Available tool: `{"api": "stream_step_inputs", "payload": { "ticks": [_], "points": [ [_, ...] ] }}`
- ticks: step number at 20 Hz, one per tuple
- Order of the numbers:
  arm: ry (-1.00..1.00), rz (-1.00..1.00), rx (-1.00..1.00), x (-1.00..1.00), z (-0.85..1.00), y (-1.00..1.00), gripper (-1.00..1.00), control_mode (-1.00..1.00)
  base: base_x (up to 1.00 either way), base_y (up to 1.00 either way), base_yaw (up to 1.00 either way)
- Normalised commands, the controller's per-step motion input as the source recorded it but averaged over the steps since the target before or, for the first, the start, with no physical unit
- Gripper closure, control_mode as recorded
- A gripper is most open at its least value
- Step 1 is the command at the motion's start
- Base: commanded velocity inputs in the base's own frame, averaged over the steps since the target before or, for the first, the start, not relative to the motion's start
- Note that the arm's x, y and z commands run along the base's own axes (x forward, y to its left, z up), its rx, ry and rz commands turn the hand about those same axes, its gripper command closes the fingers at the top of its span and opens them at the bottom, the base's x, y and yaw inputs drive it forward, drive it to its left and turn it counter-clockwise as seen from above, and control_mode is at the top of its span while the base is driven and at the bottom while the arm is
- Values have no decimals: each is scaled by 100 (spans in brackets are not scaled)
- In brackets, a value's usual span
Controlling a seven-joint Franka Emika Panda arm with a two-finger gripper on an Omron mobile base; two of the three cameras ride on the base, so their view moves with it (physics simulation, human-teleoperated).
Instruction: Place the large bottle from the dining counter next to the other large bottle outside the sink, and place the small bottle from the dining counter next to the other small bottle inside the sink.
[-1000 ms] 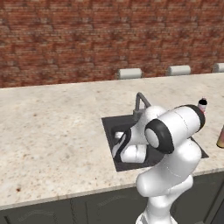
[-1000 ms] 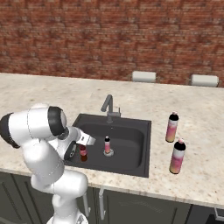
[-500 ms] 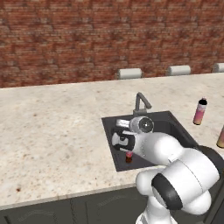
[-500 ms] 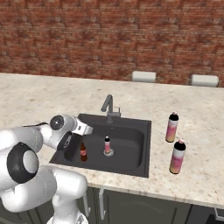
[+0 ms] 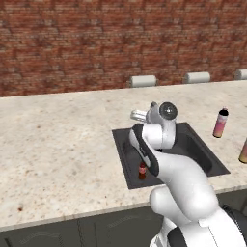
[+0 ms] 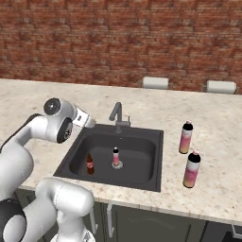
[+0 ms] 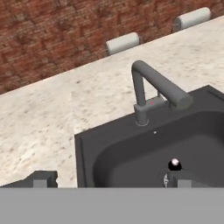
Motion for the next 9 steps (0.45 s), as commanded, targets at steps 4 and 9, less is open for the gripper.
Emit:
{"api": "stream_step_inputs", "payload": {
  "ticks": [4, 9],
  "points": [
    [3, 0, 5, -20, 100, 0, -100, -100, 0, 0, 0],
    [4, 0, 4, -5, 100, -2, -100, -100, 0, 0, 0]
  ]
}}
